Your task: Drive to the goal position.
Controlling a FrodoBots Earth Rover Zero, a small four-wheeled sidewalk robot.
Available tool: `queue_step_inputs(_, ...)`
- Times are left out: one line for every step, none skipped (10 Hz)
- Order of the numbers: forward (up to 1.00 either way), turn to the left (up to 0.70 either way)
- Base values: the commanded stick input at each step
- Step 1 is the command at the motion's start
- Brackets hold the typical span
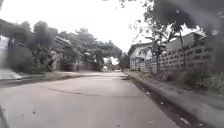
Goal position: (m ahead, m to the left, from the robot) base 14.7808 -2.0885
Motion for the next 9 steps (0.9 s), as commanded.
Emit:
queue_step_inputs(0.70, 0.00)
queue_step_inputs(0.70, 0.00)
queue_step_inputs(0.70, 0.00)
queue_step_inputs(0.70, 0.00)
queue_step_inputs(0.70, 0.00)
queue_step_inputs(0.70, 0.00)
queue_step_inputs(0.70, 0.00)
queue_step_inputs(0.70, 0.00)
queue_step_inputs(0.70, 0.00)
